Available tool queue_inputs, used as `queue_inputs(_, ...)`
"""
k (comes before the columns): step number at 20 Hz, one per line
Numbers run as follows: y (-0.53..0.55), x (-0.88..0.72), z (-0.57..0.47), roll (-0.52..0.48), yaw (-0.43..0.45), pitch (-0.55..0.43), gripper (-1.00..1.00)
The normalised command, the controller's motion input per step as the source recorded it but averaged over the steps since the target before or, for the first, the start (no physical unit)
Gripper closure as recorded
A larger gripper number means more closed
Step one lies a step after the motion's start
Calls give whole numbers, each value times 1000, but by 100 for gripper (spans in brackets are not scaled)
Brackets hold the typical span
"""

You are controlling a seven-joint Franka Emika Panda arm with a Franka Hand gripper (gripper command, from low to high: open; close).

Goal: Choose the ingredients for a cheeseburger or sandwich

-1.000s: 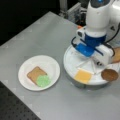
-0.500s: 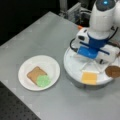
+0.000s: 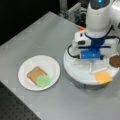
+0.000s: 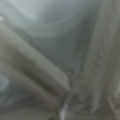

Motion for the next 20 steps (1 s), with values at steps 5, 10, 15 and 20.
queue_inputs(5, 42, 225, 28, 75, 704, 100, -100)
queue_inputs(10, 146, 394, 17, 84, 640, 169, -100)
queue_inputs(15, 244, 393, -17, 103, 278, 176, -100)
queue_inputs(20, 301, 396, 6, 102, 109, 205, -100)
